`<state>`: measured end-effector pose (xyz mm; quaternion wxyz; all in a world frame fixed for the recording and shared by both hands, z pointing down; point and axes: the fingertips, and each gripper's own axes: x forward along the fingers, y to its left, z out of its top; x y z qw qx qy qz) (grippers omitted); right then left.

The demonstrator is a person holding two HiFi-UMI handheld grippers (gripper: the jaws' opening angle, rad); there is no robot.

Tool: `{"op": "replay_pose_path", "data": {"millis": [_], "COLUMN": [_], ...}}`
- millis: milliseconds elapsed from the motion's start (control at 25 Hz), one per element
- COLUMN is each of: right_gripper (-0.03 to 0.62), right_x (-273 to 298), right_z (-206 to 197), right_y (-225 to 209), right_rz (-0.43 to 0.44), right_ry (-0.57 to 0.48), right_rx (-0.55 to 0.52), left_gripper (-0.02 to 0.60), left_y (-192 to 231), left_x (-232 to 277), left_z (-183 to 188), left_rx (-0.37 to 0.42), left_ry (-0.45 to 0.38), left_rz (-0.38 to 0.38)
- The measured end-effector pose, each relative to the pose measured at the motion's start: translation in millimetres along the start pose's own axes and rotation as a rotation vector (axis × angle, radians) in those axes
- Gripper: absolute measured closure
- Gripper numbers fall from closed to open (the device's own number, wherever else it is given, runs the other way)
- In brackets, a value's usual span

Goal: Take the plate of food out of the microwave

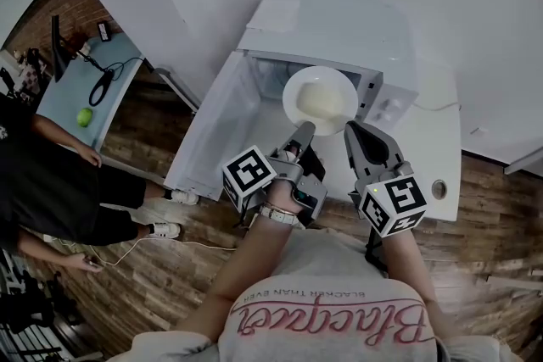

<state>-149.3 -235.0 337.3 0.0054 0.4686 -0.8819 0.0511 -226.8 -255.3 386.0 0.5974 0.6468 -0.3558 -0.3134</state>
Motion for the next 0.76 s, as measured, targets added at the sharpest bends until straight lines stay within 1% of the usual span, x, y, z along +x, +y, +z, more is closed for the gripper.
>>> {"op": "replay_pose_path", "data": {"millis": [760], "right_gripper": [0.582], "right_x": [8.9], "right_z": [-3.4], "right_y": [2.7], "right_rz": [-0.003], "right_ry": [0.005], "right_rx": [-0.006], "left_gripper": [0.564], "left_y": [0.2], "left_x": [5.4], "left_z": [7.0], "left_rx": [0.003], "left_ry": [0.016], "left_rz": [-0.003]}}
